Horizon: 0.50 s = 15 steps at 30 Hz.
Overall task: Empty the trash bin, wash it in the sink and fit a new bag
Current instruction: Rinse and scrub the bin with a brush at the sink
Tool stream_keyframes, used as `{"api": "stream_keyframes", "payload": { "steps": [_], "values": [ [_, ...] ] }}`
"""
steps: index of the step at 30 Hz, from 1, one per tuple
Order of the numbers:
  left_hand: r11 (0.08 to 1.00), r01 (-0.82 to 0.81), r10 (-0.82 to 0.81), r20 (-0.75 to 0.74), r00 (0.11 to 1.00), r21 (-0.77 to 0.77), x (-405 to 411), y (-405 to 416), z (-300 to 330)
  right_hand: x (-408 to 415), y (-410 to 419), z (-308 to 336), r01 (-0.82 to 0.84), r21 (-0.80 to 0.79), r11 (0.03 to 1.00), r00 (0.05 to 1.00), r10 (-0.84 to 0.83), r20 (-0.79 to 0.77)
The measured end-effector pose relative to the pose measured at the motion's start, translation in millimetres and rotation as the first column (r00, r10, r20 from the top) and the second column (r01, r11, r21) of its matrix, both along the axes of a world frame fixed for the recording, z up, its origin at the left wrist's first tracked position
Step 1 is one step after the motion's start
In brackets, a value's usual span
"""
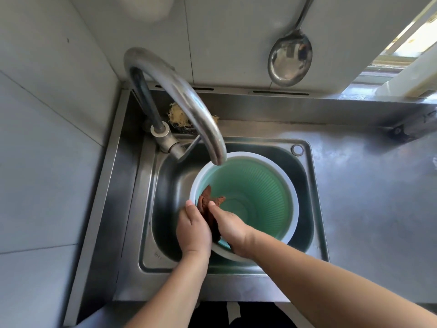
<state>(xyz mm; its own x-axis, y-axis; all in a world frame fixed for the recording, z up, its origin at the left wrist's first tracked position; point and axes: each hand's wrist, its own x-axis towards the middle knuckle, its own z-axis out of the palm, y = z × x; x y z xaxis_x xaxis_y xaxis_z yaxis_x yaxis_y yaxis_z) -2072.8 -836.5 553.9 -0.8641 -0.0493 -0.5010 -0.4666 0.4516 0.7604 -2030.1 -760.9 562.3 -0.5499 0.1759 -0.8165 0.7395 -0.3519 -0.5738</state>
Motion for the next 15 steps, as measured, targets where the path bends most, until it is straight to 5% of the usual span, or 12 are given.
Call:
{"api": "stream_keyframes", "payload": {
  "steps": [4,8,12,15],
  "values": [
    [0.998,-0.052,0.05,-0.051,0.997,-0.031,2.6,-0.1,-1.7,18.8,11.2,20.4,-0.438,0.187,0.879,0.898,0.437,0.048],
    [0.997,-0.014,0.008,-0.08,0.997,-0.076,5.8,-2.3,-1.5,46.4,24.2,34.6,-0.801,0.363,0.476,0.56,0.811,0.171],
    [0.996,0.027,-0.034,-0.085,0.996,-0.084,3.9,-7.3,-2.5,66.2,41.4,45.3,-0.894,0.417,0.167,0.309,0.902,0.301],
    [0.996,0.049,-0.055,-0.085,0.995,-0.079,3.3,-8.3,-3.4,68.8,65.1,55.4,-0.9,0.404,-0.165,0.052,0.878,0.476]
  ]
}}
